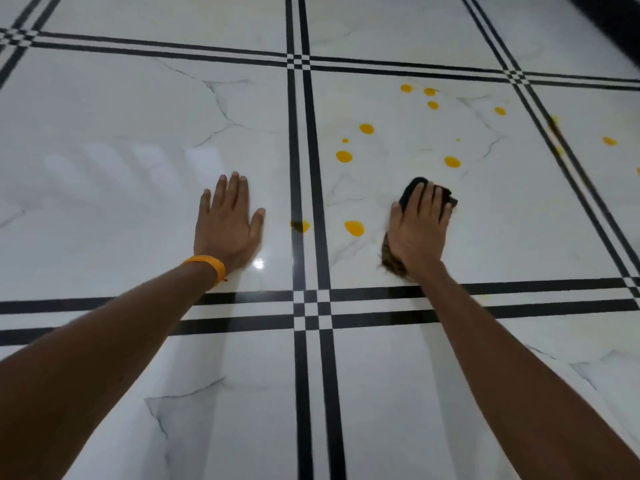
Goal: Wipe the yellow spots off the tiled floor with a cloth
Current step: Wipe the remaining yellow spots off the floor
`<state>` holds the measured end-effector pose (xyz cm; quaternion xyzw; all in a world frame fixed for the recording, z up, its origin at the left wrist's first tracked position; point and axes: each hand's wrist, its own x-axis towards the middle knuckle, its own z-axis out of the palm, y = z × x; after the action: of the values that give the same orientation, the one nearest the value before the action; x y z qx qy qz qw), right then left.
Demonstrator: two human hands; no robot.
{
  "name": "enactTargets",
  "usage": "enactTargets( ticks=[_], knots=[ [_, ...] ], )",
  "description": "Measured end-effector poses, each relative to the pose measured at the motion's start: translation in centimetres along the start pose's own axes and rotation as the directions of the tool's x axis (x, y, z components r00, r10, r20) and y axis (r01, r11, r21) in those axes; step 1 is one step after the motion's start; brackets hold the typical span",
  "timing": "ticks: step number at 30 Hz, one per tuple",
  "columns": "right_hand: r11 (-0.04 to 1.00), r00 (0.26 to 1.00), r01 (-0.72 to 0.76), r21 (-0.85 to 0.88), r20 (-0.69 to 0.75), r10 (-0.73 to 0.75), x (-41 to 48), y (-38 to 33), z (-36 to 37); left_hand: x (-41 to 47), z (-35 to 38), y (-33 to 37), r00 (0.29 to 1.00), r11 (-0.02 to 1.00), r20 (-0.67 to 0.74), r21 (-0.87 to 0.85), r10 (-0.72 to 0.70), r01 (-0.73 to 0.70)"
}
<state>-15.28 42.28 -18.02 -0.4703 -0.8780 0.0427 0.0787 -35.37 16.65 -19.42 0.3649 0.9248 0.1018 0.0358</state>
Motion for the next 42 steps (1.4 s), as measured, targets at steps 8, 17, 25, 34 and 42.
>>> enactTargets(
  ticks=[8,17,25,34,42],
  knots=[
    [0.943,0.937,0.331,0.031,0.107,-0.333,-8.7,2.9,-0.8,-0.4,-0.3,-0.1,1.0,1.0,0.0,-0.006,0.006,-0.006],
    [0.939,0.936,0.341,0.041,0.076,-0.343,-3.8,-6.5,1.2,1.0,-0.1,-0.8,0.999,0.999,-0.03,0.021,0.036,-0.035],
    [0.985,0.985,-0.175,0.001,-0.005,0.175,-1.5,11.5,-3.0,0.8,0.1,-0.3,0.999,0.999,-0.038,0.038,0.01,-0.009],
    [0.89,0.877,0.441,0.119,0.152,-0.455,-9.1,-2.1,-0.9,0.4,0.0,-0.7,1.0,0.999,-0.007,0.032,0.021,-0.021],
    [0.99,0.989,0.138,0.04,0.042,-0.139,-1.9,-4.5,0.5,0.8,0.3,-0.1,1.0,0.999,-0.012,0.038,0.023,-0.022]
  ],
)
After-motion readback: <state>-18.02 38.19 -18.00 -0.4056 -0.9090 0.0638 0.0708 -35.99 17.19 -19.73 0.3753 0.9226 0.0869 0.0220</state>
